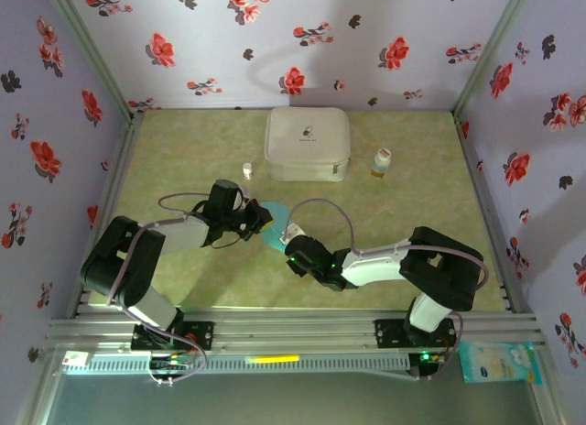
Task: Fold a paper plane with a square sheet of paper (pick it up from the middle)
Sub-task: Fourth fold the wing at the center of the table.
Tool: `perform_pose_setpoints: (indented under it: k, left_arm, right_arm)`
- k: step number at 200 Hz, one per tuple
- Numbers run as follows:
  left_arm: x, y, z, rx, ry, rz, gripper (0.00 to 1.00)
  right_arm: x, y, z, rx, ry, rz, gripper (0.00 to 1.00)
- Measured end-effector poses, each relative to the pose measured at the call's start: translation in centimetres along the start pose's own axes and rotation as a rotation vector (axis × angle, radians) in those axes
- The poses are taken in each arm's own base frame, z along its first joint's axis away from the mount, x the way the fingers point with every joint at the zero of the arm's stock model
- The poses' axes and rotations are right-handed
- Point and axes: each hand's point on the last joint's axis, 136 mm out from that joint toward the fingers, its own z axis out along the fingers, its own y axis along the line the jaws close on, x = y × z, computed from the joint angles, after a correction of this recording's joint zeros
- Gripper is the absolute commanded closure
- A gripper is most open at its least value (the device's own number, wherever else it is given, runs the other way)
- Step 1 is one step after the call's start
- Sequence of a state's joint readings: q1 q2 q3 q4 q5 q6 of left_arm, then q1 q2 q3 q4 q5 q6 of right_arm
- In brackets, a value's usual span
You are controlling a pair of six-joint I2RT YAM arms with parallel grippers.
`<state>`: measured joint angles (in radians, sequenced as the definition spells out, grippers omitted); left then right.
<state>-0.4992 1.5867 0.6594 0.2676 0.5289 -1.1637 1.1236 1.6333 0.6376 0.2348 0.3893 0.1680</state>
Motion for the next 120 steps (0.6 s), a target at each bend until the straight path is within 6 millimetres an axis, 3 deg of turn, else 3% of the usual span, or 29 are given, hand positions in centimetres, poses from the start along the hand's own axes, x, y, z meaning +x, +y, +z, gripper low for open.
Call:
perform_pose_setpoints:
  k: [86, 101, 120]
  left_arm:
    - [0.07, -0.04, 0.0, 0.002, 0.004, 0.0, 0.98]
    - [0.08, -0.04, -0.01, 0.003, 0.005, -0.001, 0.94]
    - [0.07, -0.05, -0.01, 0.003, 0.005, 0.003, 0.79]
  right_arm:
    - [-0.01, -0.07, 0.0, 0.003, -0.001, 0.008, 0.97]
    - [-0.01, -0.08, 0.01, 0.003, 0.0, 0.016, 1.0]
    - [-0.02, -0.21, 0.07, 0.003, 0.001, 0.024, 1.0]
